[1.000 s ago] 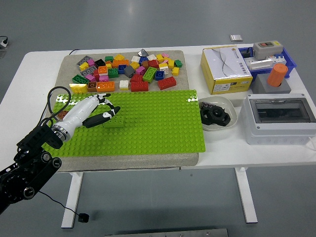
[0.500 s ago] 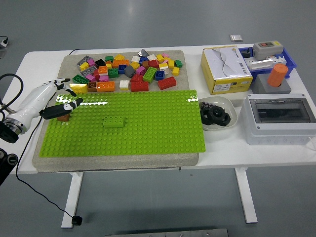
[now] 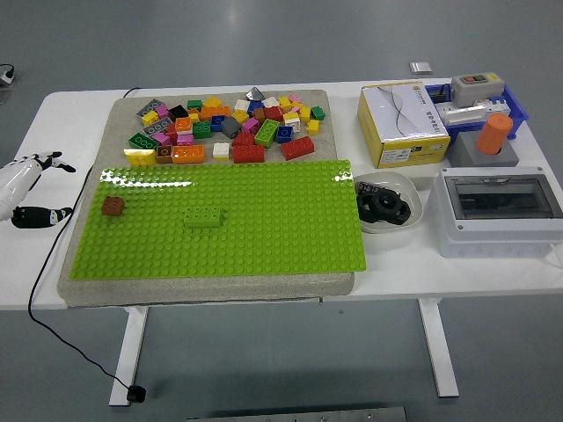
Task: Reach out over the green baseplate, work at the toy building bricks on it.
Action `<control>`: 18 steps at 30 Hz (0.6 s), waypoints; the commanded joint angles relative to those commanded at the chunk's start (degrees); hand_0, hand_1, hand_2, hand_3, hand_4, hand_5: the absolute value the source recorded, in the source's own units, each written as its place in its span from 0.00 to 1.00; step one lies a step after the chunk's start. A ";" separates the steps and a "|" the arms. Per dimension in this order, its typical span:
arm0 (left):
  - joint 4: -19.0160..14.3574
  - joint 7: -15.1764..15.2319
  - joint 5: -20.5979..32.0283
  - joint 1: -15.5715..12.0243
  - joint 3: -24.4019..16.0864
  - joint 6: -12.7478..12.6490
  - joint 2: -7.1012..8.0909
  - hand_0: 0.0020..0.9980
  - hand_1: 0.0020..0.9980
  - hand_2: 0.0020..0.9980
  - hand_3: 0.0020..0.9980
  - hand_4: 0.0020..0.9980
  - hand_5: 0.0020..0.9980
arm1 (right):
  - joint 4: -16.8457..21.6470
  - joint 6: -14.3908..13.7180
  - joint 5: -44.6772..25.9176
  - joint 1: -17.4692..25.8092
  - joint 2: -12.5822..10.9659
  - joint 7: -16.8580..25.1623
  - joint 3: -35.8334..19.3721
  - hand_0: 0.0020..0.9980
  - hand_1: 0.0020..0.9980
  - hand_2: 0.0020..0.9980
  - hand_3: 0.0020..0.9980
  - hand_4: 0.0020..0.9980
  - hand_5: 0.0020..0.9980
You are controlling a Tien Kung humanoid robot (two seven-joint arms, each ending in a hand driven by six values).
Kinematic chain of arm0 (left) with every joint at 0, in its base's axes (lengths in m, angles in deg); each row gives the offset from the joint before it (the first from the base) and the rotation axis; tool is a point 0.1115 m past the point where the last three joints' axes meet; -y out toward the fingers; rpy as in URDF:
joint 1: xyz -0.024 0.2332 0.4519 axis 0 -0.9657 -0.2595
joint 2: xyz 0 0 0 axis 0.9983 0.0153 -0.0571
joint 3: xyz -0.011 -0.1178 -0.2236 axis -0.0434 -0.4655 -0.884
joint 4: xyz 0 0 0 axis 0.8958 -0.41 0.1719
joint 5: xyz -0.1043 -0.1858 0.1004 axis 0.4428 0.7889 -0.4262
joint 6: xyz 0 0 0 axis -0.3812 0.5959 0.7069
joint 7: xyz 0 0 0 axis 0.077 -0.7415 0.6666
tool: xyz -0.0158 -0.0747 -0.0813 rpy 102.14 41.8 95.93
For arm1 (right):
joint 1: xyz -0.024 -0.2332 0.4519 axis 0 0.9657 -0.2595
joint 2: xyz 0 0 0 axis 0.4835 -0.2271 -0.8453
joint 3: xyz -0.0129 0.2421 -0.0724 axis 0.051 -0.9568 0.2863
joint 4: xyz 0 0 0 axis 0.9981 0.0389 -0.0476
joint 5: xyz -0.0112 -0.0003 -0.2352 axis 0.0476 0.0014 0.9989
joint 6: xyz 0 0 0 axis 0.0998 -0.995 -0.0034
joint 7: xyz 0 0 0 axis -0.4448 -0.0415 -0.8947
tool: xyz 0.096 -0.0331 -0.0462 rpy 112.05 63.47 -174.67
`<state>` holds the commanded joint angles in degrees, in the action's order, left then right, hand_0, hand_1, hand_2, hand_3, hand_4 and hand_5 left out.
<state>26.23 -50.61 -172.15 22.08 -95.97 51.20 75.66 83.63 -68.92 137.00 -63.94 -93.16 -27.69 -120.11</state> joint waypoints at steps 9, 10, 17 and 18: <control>2.24 -0.46 0.10 2.59 4.70 0.25 -0.30 0.94 0.95 0.94 0.73 0.63 0.00 | 0.00 -0.23 0.95 -0.38 0.27 -0.03 -1.05 0.69 0.66 0.75 0.73 0.73 0.87; 2.67 -0.50 0.05 3.15 5.46 0.25 -0.48 0.94 0.95 0.94 0.73 0.63 0.00 | 0.00 -0.25 0.99 -0.43 0.27 -0.04 -1.08 0.69 0.66 0.75 0.73 0.73 0.87; 6.22 -0.66 -0.24 7.52 10.00 0.41 -2.07 0.94 0.95 0.95 0.73 0.64 0.00 | 0.00 -0.19 1.12 -0.63 0.19 -0.03 -1.16 0.69 0.65 0.75 0.74 0.73 0.87; 6.67 -0.66 -0.25 7.94 10.37 0.43 -2.22 0.94 0.95 0.95 0.73 0.64 0.00 | 0.00 -0.18 1.09 -0.65 0.17 -0.01 -1.13 0.69 0.65 0.75 0.74 0.73 0.87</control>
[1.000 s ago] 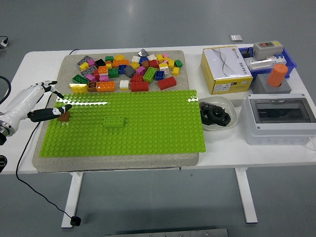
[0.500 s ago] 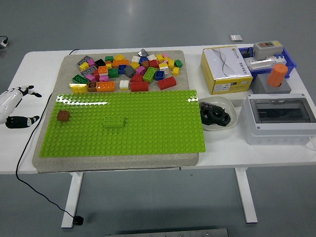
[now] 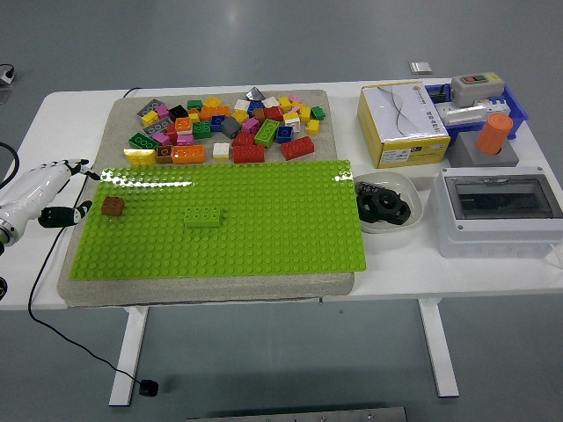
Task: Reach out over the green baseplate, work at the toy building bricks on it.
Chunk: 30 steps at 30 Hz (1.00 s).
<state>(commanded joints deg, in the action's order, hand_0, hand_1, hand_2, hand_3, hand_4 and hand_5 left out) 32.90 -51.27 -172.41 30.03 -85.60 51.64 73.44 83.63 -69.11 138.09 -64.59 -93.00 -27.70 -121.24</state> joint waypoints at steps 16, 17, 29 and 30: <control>8.08 0.30 -0.82 5.30 4.70 0.05 -2.75 0.94 0.96 0.96 0.72 0.61 0.00 | 0.00 0.14 0.06 -0.40 -0.47 0.04 0.19 0.69 0.65 0.75 0.74 0.73 0.86; 8.61 0.35 -0.88 5.57 5.10 0.03 -2.97 0.94 0.96 0.96 0.72 0.61 0.00 | 0.00 0.14 0.08 -0.43 -0.49 0.04 0.20 0.69 0.65 0.75 0.74 0.73 0.86; 10.85 0.71 0.33 7.54 8.93 0.79 -3.67 0.95 0.96 0.97 0.70 0.59 0.00 | 0.00 0.10 -0.19 -0.76 -0.72 0.12 0.70 0.69 0.65 0.75 0.74 0.73 0.86; 10.84 0.73 0.43 7.62 9.12 0.87 -3.62 0.95 0.96 0.97 0.70 0.59 0.00 | 0.00 0.10 -0.21 -0.77 -0.74 0.14 0.72 0.69 0.65 0.75 0.74 0.73 0.86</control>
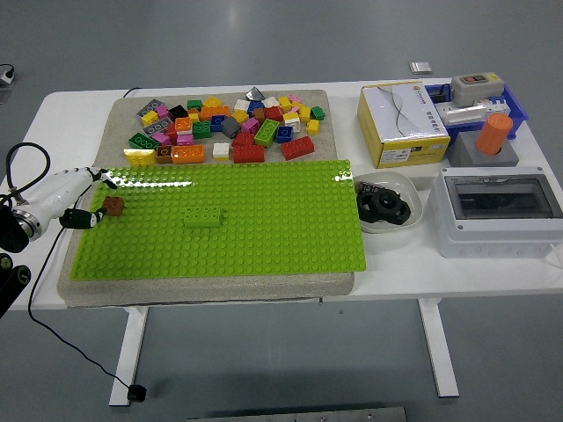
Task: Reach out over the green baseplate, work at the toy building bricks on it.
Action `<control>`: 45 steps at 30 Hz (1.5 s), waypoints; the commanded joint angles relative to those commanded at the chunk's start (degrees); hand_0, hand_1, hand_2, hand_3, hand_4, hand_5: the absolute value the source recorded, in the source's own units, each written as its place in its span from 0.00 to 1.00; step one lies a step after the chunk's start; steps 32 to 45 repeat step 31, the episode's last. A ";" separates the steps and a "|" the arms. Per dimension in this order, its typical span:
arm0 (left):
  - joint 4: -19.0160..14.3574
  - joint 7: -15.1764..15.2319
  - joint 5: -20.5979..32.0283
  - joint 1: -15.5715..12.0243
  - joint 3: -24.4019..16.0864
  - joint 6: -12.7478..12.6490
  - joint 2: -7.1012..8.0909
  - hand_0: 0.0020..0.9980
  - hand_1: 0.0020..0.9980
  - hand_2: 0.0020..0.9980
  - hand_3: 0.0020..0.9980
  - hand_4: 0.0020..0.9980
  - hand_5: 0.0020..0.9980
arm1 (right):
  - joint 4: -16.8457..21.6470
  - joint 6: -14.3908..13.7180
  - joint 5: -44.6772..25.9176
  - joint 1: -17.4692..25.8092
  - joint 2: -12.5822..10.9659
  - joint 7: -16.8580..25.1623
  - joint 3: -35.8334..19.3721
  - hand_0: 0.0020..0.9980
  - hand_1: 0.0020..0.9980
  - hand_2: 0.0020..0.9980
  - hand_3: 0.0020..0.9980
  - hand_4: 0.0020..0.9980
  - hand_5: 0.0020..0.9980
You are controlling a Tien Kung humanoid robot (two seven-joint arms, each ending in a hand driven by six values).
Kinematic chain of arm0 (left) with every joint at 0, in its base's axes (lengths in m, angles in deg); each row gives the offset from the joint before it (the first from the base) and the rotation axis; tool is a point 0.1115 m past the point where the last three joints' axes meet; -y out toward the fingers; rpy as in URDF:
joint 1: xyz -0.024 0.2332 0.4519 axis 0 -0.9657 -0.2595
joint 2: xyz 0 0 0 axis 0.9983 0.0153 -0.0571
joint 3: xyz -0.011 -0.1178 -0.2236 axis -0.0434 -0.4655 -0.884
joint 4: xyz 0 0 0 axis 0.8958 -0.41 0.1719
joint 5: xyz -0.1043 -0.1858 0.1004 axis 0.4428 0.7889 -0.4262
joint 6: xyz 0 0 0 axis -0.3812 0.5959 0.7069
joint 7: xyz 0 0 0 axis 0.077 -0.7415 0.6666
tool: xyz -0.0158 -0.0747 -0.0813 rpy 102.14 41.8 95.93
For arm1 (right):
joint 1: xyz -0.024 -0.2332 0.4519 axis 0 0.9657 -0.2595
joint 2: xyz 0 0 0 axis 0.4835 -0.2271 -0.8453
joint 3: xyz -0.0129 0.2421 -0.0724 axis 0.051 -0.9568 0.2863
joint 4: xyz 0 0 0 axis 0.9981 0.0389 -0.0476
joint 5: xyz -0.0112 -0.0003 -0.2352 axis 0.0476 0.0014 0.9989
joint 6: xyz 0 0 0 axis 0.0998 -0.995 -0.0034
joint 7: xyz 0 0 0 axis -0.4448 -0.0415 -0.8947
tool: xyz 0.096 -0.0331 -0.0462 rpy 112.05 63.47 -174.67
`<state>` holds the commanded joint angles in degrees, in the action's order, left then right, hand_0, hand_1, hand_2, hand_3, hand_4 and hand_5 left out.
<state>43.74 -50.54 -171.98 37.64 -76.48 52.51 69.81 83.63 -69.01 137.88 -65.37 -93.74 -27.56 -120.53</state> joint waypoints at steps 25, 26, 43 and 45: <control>0.28 -0.27 2.08 1.44 1.99 2.62 0.88 0.95 0.98 0.99 0.80 0.88 0.00 | 0.00 -0.15 -0.49 -0.25 -0.34 0.23 0.73 0.69 0.64 0.75 0.74 0.73 0.85; 0.35 -0.29 2.11 1.46 2.00 2.68 0.89 0.95 0.98 0.99 0.80 0.88 0.00 | 0.00 -0.16 -0.53 -0.26 -0.35 0.24 0.77 0.69 0.64 0.75 0.74 0.73 0.85; 1.37 -0.28 2.25 1.75 2.07 2.72 0.69 0.95 0.98 0.99 0.80 0.90 0.00 | 0.00 -0.16 -0.64 -0.34 -0.39 0.31 0.99 0.69 0.64 0.74 0.74 0.74 0.85; 1.37 -0.28 2.25 1.75 2.07 2.72 0.69 0.95 0.98 0.99 0.80 0.90 0.00 | 0.00 -0.16 -0.64 -0.34 -0.39 0.31 0.99 0.69 0.64 0.74 0.74 0.74 0.85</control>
